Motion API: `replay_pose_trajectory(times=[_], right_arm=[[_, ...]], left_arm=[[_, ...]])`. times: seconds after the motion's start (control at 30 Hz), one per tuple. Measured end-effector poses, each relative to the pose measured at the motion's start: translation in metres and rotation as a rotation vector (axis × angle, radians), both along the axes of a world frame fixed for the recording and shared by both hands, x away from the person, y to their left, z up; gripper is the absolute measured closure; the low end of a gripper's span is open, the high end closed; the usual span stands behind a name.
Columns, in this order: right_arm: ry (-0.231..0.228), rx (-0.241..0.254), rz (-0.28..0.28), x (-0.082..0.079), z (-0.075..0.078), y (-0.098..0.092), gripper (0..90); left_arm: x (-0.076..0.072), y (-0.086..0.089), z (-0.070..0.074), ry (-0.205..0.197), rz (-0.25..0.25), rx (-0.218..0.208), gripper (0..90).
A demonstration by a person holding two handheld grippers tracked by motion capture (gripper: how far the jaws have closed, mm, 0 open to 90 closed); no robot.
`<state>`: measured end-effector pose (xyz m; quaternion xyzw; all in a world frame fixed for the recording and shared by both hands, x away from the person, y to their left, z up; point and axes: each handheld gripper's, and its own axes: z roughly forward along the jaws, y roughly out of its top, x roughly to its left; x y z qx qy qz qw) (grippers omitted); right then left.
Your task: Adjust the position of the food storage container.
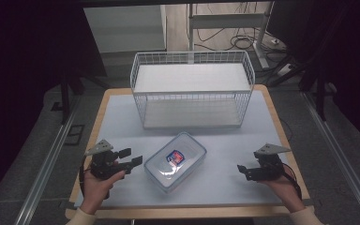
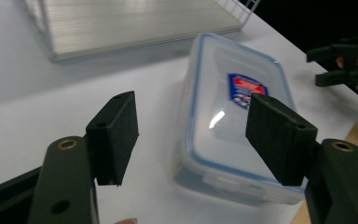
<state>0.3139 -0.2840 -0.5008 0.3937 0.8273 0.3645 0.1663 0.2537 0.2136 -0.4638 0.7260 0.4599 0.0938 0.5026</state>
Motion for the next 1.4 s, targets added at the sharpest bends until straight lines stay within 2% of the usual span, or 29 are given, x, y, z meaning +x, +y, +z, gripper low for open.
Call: replay_pose_trajectory(times=[0.13,0.23,0.3,0.37,0.43,0.53,0.6,0.63,0.77,0.8,0.83,0.87,0.97,1.1,1.13,1.23,1.4], right_arm=[[0.003,0.002,0.002,0.000,0.000,0.000,12.1],[0.002,-0.001,0.008,0.000,0.000,0.001,12.1],[0.003,0.000,0.010,0.000,0.001,0.001,12.1],[0.001,0.002,0.009,0.000,0.001,0.001,12.1],[0.004,0.004,0.009,0.000,0.001,0.001,12.1],[0.002,0.005,0.009,-0.001,0.001,0.001,12.1],[0.000,0.006,0.008,-0.001,0.001,0.001,12.1],[0.000,0.006,0.008,-0.001,0.001,0.001,12.1],[0.000,0.005,0.007,-0.001,0.001,0.001,12.1],[0.002,0.008,0.008,-0.001,0.001,0.001,12.1],[0.002,0.008,0.008,-0.001,0.001,0.001,12.1],[0.001,0.010,0.007,-0.001,0.001,0.001,12.1],[0.002,0.008,0.006,-0.001,0.001,0.000,12.1],[0.001,0.011,0.004,-0.001,0.001,0.000,12.1],[0.000,0.008,0.003,-0.001,0.001,0.000,12.1],[0.002,0.006,0.002,-0.001,0.000,0.000,12.1],[0.002,0.002,-0.007,-0.001,0.000,-0.001,12.1]], left_arm=[[-0.005,-0.019,0.008,-0.014,-0.047,0.024,33.0],[-0.006,-0.028,0.012,-0.019,-0.070,0.026,32.9],[-0.006,-0.040,0.015,-0.017,-0.106,0.030,33.8],[-0.005,-0.044,0.016,-0.012,-0.120,0.027,38.5],[-0.002,-0.056,0.019,-0.012,-0.156,0.039,45.0],[-0.002,-0.070,0.019,-0.003,-0.214,0.054,66.5],[-0.003,-0.078,0.019,0.018,-0.261,0.038,77.3],[-0.003,-0.078,0.019,0.018,-0.261,0.038,81.0],[-0.011,-0.095,0.019,0.039,-0.326,0.041,86.0],[-0.015,-0.102,0.018,0.044,-0.350,0.059,87.8],[-0.015,-0.102,0.018,0.044,-0.350,0.059,88.4],[-0.019,-0.111,0.014,0.052,-0.361,0.095,88.8],[-0.021,-0.116,0.007,0.068,-0.373,0.129,89.5],[-0.023,-0.119,0.000,0.092,-0.378,0.139,89.6],[-0.025,-0.122,-0.007,0.106,-0.387,0.155,89.6],[-0.028,-0.123,-0.010,0.116,-0.391,0.160,89.6],[-0.033,-0.127,-0.018,0.122,-0.394,0.199,89.6]])
